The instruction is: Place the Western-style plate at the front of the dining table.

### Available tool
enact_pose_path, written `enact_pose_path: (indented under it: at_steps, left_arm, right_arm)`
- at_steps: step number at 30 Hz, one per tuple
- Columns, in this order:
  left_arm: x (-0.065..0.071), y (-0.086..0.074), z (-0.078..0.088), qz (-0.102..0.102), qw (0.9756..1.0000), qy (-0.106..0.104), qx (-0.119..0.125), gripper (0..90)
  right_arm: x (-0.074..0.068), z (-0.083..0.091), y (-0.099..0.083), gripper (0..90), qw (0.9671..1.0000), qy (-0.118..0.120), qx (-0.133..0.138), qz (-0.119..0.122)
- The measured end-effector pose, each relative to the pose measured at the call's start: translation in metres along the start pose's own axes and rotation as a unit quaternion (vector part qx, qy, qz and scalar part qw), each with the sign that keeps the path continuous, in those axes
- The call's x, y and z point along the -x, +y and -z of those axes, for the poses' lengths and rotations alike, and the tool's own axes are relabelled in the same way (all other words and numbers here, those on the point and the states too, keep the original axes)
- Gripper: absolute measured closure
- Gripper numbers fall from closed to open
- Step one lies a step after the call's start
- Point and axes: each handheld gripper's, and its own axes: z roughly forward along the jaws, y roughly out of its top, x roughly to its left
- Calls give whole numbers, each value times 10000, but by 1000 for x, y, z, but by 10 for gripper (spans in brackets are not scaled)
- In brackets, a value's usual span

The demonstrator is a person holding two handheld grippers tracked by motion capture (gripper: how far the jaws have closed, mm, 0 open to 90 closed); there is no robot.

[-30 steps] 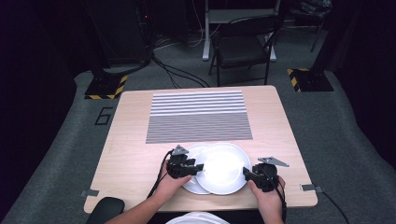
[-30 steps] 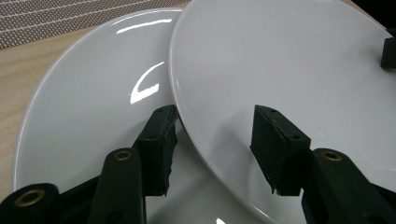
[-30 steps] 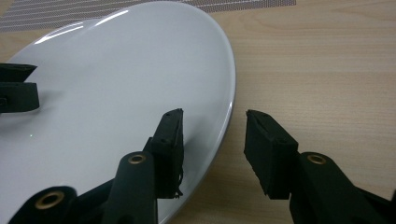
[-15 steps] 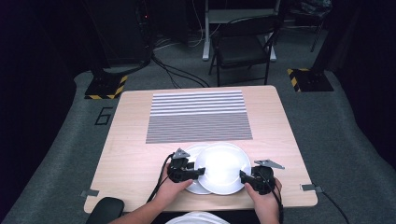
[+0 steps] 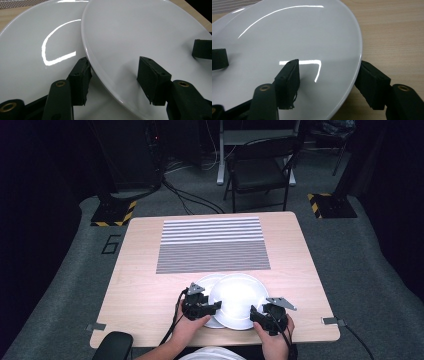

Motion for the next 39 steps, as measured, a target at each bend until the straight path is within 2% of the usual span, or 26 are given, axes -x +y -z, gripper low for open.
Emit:
enact_pose_path:
  at_steps: [3,8,11,19,29,39]
  left_arm:
    - [4,-1,-1,74,9999,100,56,436]
    - [7,-1,-1,149,9996,205,103,438]
    - [12,-1,-2,91,9994,311,101,407]
    - [13,1,-3,137,9993,353,20,398]
    - [12,3,-3,126,9992,366,-92,399]
    - [9,8,0,127,9987,490,-47,416]
  right_arm:
    - [-5,0,-3,328,9999,-103,91,-36]
    - [-5,-2,-4,321,9999,-100,82,-111]
    - [-6,-2,-5,320,9997,-151,97,-186]
    - [-9,-1,-4,329,9993,-284,83,-236]
    - [-10,-1,-1,345,9990,-330,56,-280]
    - [-13,-1,4,388,9991,-293,-53,-306]
